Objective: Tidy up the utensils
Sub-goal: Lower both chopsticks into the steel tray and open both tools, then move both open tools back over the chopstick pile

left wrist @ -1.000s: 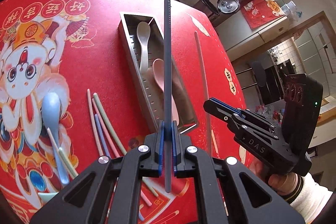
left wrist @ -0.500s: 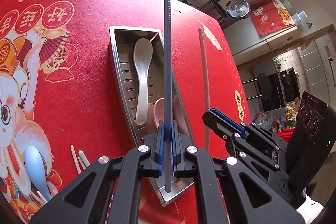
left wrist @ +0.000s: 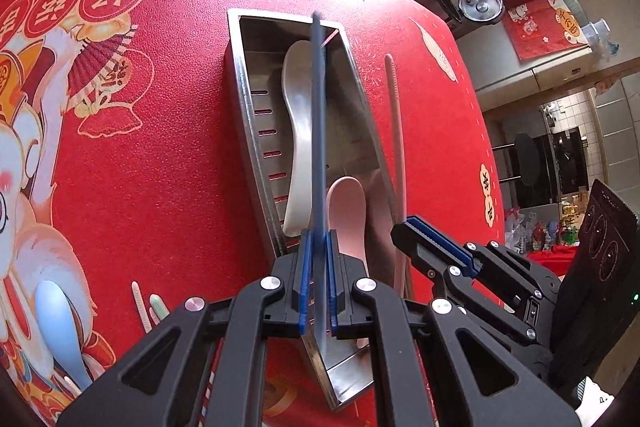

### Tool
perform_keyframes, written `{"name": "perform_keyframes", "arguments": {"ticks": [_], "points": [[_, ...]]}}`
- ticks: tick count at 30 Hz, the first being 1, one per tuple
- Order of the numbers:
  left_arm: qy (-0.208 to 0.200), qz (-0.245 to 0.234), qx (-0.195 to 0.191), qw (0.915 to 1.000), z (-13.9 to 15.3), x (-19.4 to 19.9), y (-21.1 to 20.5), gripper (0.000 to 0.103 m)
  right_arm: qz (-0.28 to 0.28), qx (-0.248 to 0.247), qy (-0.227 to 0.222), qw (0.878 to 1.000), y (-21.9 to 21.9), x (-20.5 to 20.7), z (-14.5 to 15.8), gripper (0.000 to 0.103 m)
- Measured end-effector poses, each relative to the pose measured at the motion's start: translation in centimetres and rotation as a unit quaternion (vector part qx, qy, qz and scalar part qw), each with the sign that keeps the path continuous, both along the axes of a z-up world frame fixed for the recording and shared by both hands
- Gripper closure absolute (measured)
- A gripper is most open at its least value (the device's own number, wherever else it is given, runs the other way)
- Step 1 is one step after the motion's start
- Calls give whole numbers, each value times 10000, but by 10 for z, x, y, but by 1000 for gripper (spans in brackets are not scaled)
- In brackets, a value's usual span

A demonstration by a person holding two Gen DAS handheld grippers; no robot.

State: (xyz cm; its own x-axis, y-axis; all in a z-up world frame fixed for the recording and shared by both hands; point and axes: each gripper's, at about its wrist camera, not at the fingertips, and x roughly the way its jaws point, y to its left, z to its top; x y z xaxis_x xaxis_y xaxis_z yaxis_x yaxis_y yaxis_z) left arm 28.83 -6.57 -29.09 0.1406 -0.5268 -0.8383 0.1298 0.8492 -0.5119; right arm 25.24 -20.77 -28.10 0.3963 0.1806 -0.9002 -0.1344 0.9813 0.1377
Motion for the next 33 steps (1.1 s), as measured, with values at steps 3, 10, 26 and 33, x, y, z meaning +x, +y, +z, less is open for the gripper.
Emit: {"name": "perform_keyframes", "arguments": {"ticks": [3, 10, 26, 33], "points": [[-76, 1, -132, 9999, 6, -1, 3, 78, -53, 8, -17, 10000, -1, -1, 3, 96], [-652, 79, -163, 9977, 49, -16, 32, 43, -276, 325, -75, 9991, -8, -16, 24, 95], [-1407, 819, 1089, 9806, 86, -131, 173, 6, 259, 1094, -198, 9935, 51, -96, 54, 33], [-1253, 1209, 1261, 9766, 56, -191, 199, 6, 548, 1277, 190, 9901, 82, -119, 35, 33]]}}
